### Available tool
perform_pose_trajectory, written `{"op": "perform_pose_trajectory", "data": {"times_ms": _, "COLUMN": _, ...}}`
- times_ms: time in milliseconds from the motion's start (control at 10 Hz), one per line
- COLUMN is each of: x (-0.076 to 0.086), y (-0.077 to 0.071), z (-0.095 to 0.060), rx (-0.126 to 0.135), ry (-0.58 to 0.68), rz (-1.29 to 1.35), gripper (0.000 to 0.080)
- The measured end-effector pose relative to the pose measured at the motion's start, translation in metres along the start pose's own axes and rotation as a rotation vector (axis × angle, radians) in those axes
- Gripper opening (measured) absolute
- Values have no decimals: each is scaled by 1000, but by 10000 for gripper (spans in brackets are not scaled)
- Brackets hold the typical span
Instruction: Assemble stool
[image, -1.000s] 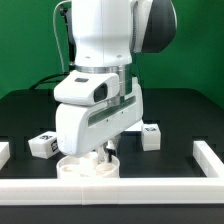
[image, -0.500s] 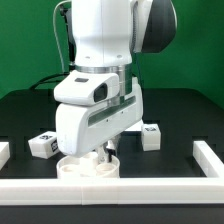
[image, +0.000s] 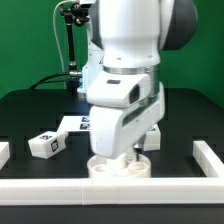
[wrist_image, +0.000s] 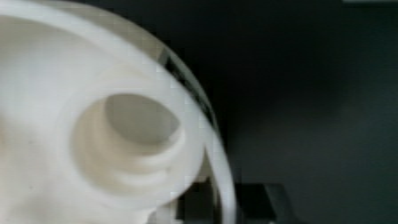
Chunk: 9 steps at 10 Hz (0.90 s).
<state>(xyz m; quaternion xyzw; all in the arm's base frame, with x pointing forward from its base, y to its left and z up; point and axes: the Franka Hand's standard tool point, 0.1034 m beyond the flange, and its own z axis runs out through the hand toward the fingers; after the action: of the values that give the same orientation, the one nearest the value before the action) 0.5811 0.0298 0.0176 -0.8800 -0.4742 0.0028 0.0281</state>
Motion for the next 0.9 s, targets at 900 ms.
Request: {"op": "perform_pose_trajectory", "data": {"times_ms": 900, "x": 75, "y": -40, "z": 2, "rx": -7, "ry": 13, "rz": 133, "gripper": 36}}
